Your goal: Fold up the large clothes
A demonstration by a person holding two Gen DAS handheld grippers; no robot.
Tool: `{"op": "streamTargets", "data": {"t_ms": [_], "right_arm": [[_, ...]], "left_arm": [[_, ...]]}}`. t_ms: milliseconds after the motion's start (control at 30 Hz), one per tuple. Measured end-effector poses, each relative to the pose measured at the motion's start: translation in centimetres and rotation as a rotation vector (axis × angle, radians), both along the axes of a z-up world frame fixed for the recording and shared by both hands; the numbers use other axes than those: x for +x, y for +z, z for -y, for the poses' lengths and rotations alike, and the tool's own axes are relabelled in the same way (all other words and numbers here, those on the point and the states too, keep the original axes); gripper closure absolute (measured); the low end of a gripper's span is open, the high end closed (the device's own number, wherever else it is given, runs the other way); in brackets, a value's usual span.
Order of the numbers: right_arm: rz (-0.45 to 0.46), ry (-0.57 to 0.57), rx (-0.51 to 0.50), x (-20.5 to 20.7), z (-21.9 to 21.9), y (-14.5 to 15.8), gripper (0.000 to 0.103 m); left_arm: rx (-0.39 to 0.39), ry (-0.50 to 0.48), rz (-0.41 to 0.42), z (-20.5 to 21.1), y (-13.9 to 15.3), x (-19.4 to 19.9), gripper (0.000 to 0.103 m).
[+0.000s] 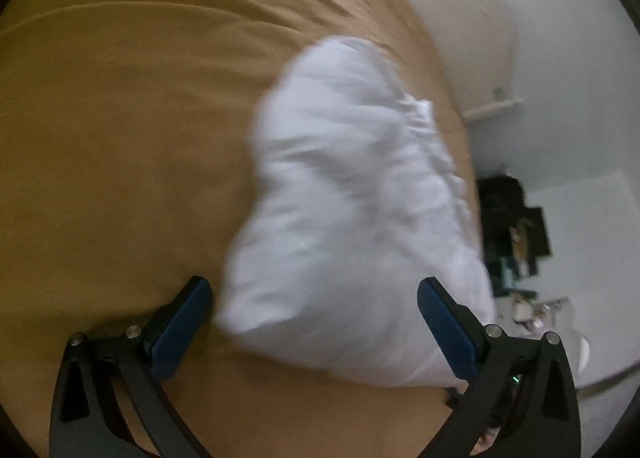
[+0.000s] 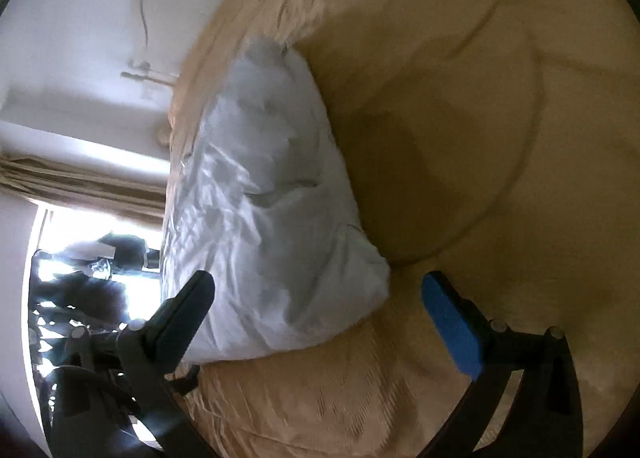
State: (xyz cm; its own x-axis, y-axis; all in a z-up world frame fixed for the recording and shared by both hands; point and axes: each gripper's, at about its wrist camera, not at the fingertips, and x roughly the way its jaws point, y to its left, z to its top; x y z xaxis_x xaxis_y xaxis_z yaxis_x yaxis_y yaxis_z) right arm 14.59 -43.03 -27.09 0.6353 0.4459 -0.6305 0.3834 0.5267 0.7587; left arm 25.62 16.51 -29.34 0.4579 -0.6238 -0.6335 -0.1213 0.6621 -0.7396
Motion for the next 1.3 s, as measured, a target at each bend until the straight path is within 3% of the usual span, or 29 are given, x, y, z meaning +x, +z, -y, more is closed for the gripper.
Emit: {"op": "streamTargets", "data": {"t_ms": [100, 167, 233, 267, 300, 400, 500, 667, 833, 933, 1033, 1100, 1133, 1233, 1300], "right_arm": [[0.004, 0.069, 0.015, 2.8, -1.5, -0.8, 0.000], [0.003, 0.091, -0.018, 5.0, -2.6, -0.8, 0.000], [0.024, 0.069, -0.023, 5.6, -2.9, -0.7, 0.010], [0.027, 0.051, -0.022, 5.8, -3.0, -0.5, 0.030], [0.035, 0.053, 0.004, 5.9, -2.9, -0.4, 0.043], [0.078, 0.043, 0.043, 4.8, -2.8, 0.9, 0.059], [0.115, 0.039, 0.048, 4.0, -3.3, 2.9, 0.064], [0.129, 0.056, 0.089, 3.0, -4.0, 4.6, 0.065], [0.076, 0.096, 0.126, 0.2, -4.1, 4.6, 0.065], [0.033, 0.125, 0.136, -2.3, -4.6, 3.7, 0.064], [-0.011, 0.113, 0.161, -3.7, -4.8, 1.1, 0.055], [-0.051, 0.086, 0.204, -4.5, -4.7, -1.3, 0.040], [-0.069, 0.070, 0.230, -4.3, -4.8, -2.3, 0.036], [-0.073, 0.065, 0.256, -3.6, -4.7, -2.7, 0.033], [-0.096, 0.076, 0.228, -3.5, -4.5, -2.1, 0.024]], "left_arm": [[0.122, -0.064, -0.016, 2.9, -0.2, 2.2, 0.001], [0.145, -0.071, -0.021, 3.9, -1.1, 3.1, 0.000], [0.129, -0.036, -0.025, 3.9, -1.4, 3.1, 0.001], [0.124, -0.020, -0.023, 3.8, -1.2, 3.0, 0.009], [0.116, -0.002, -0.021, 3.6, -0.9, 2.9, 0.023], [0.060, 0.026, -0.017, 2.7, 0.1, 1.9, 0.057], [0.040, 0.036, -0.001, 2.7, 1.7, 2.2, 0.066], [0.040, 0.040, 0.029, 2.7, 4.2, 0.0, 0.068], [0.086, 0.001, 0.004, 1.3, 5.8, -6.7, 0.068], [0.122, -0.023, -0.025, 1.2, 4.8, -10.3, 0.068], [0.126, -0.005, -0.075, 0.8, 2.0, -11.5, 0.061], [0.109, 0.004, -0.081, 0.7, 1.1, -11.6, 0.055], [0.116, 0.006, -0.077, 0.7, 1.0, -11.6, 0.054], [0.177, -0.005, -0.075, 0.9, 1.3, -11.7, 0.043], [0.201, -0.006, -0.090, 0.2, 1.8, -11.8, 0.036]]}}
